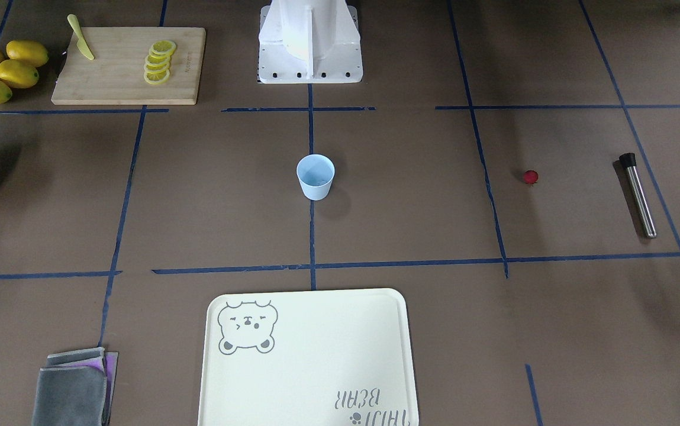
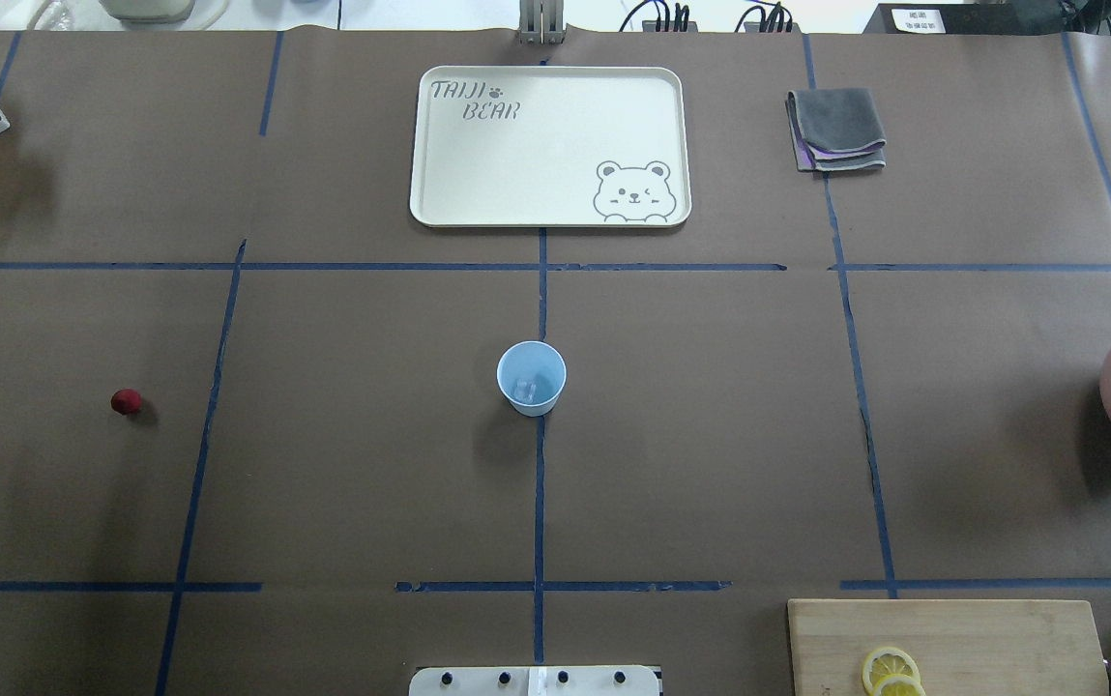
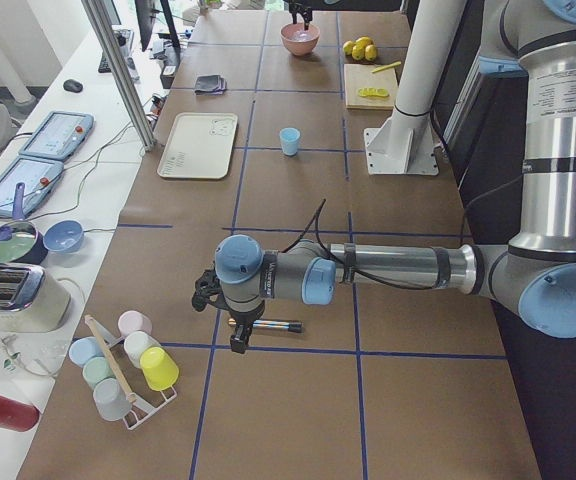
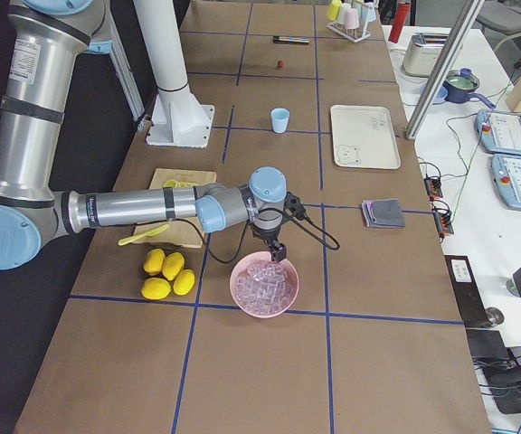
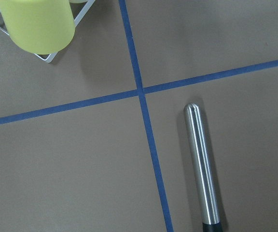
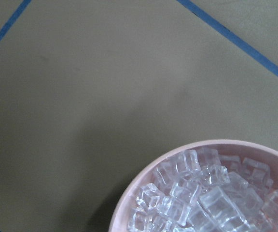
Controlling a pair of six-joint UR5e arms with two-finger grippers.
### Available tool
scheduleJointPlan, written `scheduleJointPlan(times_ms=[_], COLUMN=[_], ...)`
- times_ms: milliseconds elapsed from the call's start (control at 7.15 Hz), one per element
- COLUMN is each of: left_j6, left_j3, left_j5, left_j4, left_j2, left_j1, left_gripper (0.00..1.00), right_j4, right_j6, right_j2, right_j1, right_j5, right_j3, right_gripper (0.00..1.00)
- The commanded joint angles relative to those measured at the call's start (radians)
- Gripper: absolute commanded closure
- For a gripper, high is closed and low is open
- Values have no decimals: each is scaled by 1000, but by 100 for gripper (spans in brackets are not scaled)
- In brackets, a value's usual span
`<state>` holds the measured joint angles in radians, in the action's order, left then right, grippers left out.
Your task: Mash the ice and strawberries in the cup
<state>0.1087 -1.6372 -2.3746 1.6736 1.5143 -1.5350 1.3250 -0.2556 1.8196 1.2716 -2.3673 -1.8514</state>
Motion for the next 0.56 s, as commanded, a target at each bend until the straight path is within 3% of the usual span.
scheduleJointPlan(times_ms=[0,420], left_j6=[0,0], left_j3=[-4,-4], left_j5=[0,0], left_j4=[2,2], left_j2=[0,0], left_j1=[0,1], left_gripper=[0,0], right_j4=[-1,-4], right_j6=[-13,-14], right_j2=[-3,-22], right_j1=[5,3], right_j5=[-4,6], right_j3=[41,95], right_gripper=[8,12])
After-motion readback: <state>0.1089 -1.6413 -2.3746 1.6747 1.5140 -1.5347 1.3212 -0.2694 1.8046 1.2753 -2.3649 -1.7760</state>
